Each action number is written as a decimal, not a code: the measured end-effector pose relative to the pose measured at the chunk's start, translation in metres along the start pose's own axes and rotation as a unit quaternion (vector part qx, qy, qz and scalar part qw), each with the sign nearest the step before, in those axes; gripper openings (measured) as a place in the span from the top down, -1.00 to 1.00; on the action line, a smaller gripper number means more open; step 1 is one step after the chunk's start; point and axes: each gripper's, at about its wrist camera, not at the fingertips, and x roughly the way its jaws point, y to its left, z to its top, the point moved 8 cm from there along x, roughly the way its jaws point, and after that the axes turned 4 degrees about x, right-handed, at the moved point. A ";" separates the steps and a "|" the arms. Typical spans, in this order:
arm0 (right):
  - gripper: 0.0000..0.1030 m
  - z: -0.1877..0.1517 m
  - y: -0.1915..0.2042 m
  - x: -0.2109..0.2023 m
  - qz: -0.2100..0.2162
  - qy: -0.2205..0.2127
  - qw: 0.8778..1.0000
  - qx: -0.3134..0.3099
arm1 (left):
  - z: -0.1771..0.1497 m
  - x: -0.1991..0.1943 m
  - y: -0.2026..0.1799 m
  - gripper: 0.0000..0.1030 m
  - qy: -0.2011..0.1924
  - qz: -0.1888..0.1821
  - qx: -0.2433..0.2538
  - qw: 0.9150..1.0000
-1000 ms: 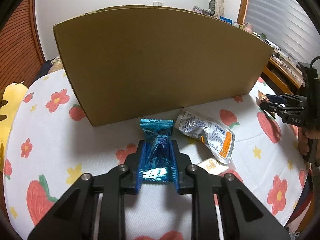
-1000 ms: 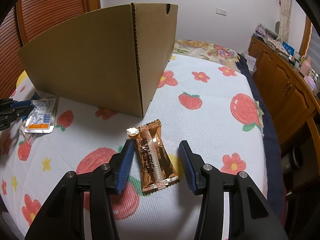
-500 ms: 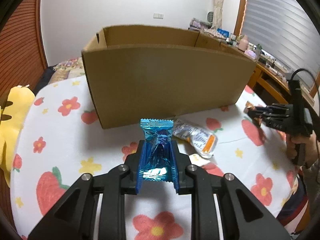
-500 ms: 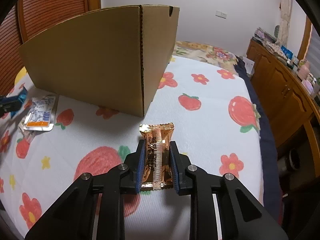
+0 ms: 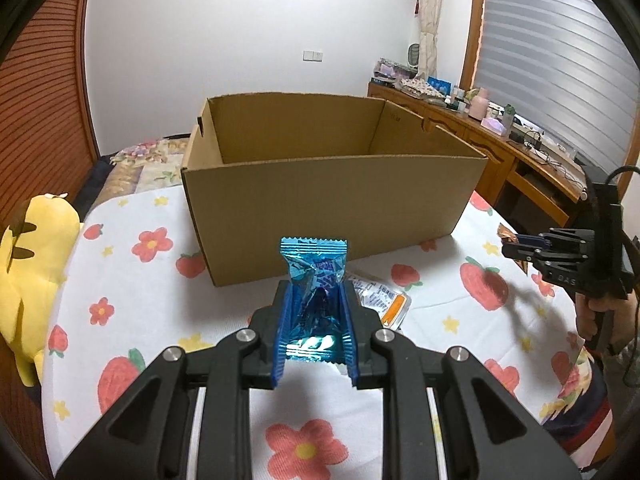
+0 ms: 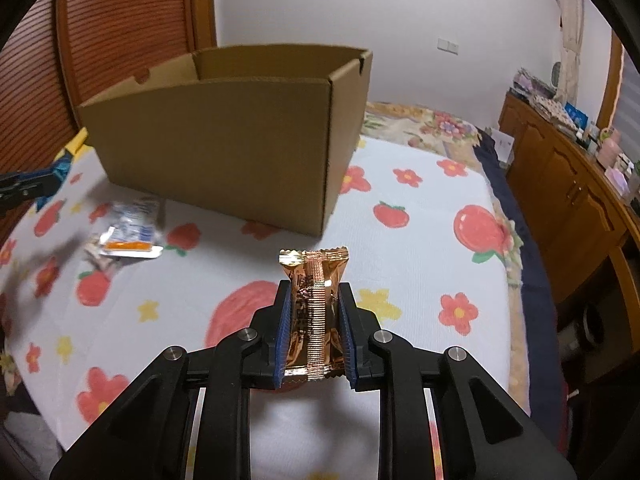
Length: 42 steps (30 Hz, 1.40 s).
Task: Organize snacks
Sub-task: 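Lift both held snacks and carry them over the open box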
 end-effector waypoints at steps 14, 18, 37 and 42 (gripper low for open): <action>0.61 0.038 0.046 -0.059 0.039 -0.069 0.997 -0.020 | 0.025 -0.020 0.000 0.60 -0.033 0.009 0.005 0.999; 0.61 0.054 0.060 -0.070 0.049 -0.086 0.995 -0.034 | 0.038 -0.024 0.003 0.60 -0.045 0.013 0.007 0.999; 0.61 0.126 0.087 -0.064 0.056 -0.123 0.990 -0.047 | 0.103 -0.019 0.025 0.60 -0.081 0.029 -0.004 0.996; 0.61 0.137 0.087 -0.054 0.052 -0.123 0.990 -0.046 | 0.111 -0.010 0.029 0.60 -0.078 0.036 0.000 0.996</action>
